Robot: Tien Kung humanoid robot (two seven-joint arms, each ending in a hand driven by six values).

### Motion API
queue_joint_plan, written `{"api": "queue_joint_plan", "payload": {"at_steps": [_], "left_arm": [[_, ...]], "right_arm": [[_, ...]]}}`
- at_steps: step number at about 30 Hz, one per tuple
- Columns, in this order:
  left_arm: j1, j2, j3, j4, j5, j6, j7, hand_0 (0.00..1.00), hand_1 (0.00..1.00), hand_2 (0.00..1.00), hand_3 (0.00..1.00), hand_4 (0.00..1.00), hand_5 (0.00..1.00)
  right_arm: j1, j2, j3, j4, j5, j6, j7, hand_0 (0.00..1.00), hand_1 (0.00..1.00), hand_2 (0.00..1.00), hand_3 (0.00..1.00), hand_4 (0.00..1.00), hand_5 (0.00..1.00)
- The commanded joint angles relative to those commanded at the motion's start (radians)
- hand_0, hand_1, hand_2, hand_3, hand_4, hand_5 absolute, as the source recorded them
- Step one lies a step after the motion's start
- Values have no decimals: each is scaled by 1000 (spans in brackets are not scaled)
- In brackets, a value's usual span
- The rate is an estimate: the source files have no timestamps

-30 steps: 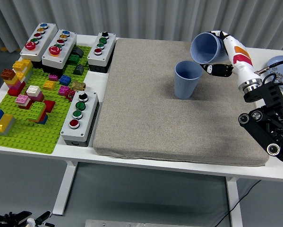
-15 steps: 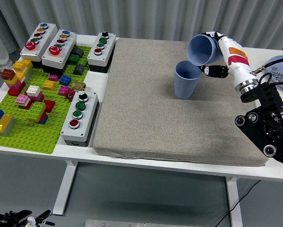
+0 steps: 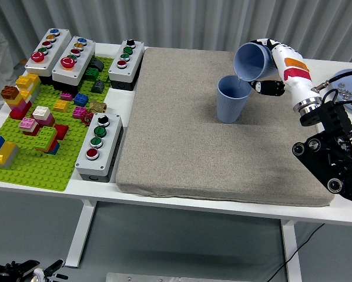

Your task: Pick cup pour cup place

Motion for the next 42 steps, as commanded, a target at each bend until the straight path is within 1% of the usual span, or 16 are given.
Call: {"api": "queue_joint_plan", "payload": {"at_steps": [21, 42], "left_arm": [[-2, 1, 2, 0, 2, -1, -1, 770, 765, 821, 684, 512, 998], [2, 1, -1, 0, 7, 0, -1, 772, 765, 821, 684, 512, 998]], "right_arm": [[9, 3, -34, -20, -29, -39, 3, 785, 653, 541, 614, 748, 127], [14, 1, -44, -43, -43, -58, 9, 791, 656, 542, 611, 745, 135]]}}
